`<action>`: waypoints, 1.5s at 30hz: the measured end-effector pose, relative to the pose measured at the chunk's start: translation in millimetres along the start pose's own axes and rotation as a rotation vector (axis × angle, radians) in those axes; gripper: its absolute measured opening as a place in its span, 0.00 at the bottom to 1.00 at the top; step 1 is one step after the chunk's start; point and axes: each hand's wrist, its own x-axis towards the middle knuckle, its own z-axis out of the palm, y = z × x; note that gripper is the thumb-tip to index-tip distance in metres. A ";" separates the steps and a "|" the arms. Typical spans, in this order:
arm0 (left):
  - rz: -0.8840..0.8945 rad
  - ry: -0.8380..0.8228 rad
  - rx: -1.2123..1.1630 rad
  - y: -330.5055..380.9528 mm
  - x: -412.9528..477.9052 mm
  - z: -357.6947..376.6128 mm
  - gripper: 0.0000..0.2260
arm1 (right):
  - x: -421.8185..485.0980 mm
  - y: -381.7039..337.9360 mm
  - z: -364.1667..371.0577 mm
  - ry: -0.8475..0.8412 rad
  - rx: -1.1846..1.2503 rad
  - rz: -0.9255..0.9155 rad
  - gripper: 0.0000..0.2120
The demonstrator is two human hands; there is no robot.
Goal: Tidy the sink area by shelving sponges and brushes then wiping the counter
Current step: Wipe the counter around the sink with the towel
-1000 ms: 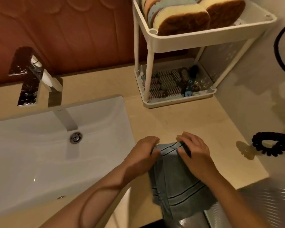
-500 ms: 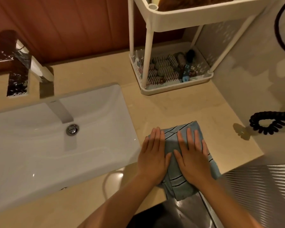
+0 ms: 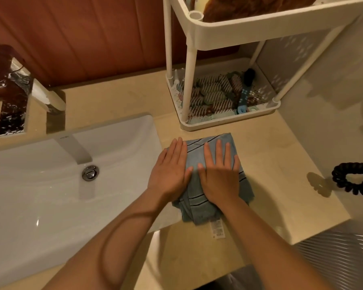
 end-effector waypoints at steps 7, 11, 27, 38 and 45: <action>-0.022 -0.081 0.093 -14.4 25.2 -12.0 0.28 | 28.4 -8.3 9.4 0.061 -0.001 0.016 0.24; -0.124 -0.008 0.006 3.2 23.1 -13.8 0.26 | 31.3 1.5 8.4 0.084 -0.006 -0.049 0.24; -0.202 0.144 -0.099 36.4 14.8 14.7 0.27 | 31.9 25.8 -5.2 -0.088 0.077 -0.174 0.35; -0.240 0.109 -0.106 69.2 -32.4 31.3 0.32 | -17.7 43.7 -6.7 -0.108 0.101 -0.231 0.33; -0.219 0.116 -0.113 87.7 -67.0 39.2 0.29 | -60.5 50.8 -3.9 -0.065 0.057 -0.190 0.29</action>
